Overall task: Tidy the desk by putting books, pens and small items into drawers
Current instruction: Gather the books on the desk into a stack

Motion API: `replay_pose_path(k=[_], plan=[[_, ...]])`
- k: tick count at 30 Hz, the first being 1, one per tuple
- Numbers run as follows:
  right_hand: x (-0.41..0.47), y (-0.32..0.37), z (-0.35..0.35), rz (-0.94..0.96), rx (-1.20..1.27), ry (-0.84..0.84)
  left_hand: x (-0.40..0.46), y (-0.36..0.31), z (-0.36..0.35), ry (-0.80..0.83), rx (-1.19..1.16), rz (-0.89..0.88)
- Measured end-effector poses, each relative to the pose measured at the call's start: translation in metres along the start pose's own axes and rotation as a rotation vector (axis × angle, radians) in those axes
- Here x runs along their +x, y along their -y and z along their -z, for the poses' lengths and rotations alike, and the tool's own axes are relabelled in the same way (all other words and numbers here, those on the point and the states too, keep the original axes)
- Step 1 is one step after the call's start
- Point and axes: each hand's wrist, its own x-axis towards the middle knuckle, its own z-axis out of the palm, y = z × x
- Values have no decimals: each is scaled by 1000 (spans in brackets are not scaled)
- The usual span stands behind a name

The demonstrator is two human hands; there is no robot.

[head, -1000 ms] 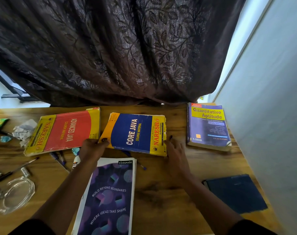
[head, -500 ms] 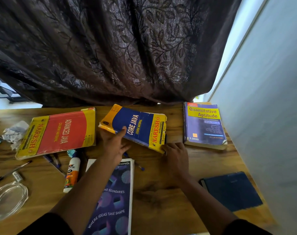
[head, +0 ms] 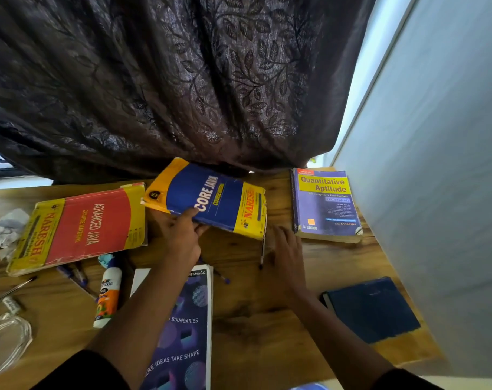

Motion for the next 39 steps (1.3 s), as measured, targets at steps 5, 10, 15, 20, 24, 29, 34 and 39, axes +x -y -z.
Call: replay_pose_path(k=[5,10,15,20,24,29,34,39], plan=[[6,24,15,-399,611,-16,-14,-33,-9,149,-120,-78],[20,41,20,-803,1434,563,-24,-46,7,367,-138,-57],[21,27,36,-693,1973,690,-34,-46,39,518,-47,54],[2,21,88,-545,1804,717,-33,-33,75,520,140,193],[-8,-14,107,-590,1252,705,-40,-11,81,498,402,270],[-33,-26,105,-617,777,616,-49,19,73,494,695,281],[-53,-30,96,-536,240,555,-49,43,60,497,940,232],[-59,-34,90,-533,-36,506,-29,51,46,402,1373,-49]])
